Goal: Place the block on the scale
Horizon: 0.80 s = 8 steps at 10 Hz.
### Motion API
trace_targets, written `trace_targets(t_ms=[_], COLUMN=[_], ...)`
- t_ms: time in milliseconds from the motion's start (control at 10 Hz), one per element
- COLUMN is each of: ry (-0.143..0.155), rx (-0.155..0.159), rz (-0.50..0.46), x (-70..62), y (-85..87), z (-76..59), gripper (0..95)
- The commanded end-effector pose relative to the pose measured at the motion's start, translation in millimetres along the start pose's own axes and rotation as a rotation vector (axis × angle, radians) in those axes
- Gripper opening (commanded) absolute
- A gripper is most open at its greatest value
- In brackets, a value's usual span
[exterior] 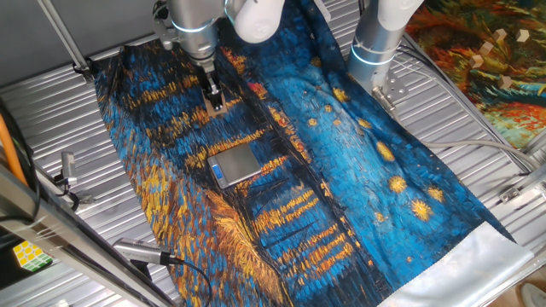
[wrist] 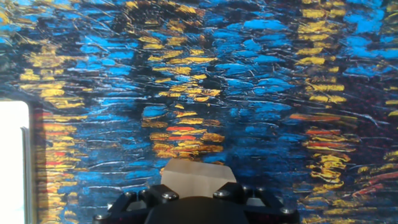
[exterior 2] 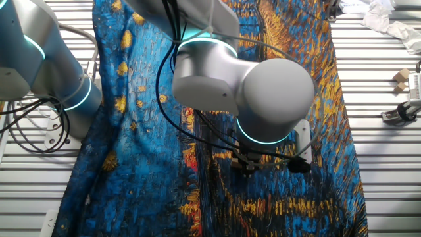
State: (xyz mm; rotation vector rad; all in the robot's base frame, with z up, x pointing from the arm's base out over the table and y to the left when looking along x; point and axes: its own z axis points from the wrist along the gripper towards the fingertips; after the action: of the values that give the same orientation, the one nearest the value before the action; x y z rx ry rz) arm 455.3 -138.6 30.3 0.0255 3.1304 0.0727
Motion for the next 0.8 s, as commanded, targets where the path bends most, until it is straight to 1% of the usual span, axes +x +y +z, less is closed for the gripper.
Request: trace_targets(t_ms=[100, 200, 300, 400, 500, 700, 800], ry=[0.014, 0.031, 0.047, 0.059, 0.063, 0.061, 0.061], rx=[-0.012, -0.017, -0.016, -0.006, 0.006, 0.012, 0.016], rz=[-0.030, -0.030, -0.029, -0.025, -0.009, 0.032, 0.056], x=[0.1, -1.1, -3.0, -6.7, -11.9, -23.1, -32.0], y=[-2.2, -1.6, 2.0, 10.0, 22.2, 48.0, 63.1], z=[-26.8, -39.9, -49.5, -56.7, -58.8, -60.6, -63.9], gripper=[0.0, 0.0, 0.0, 0.0, 0.0, 0.0, 0.0])
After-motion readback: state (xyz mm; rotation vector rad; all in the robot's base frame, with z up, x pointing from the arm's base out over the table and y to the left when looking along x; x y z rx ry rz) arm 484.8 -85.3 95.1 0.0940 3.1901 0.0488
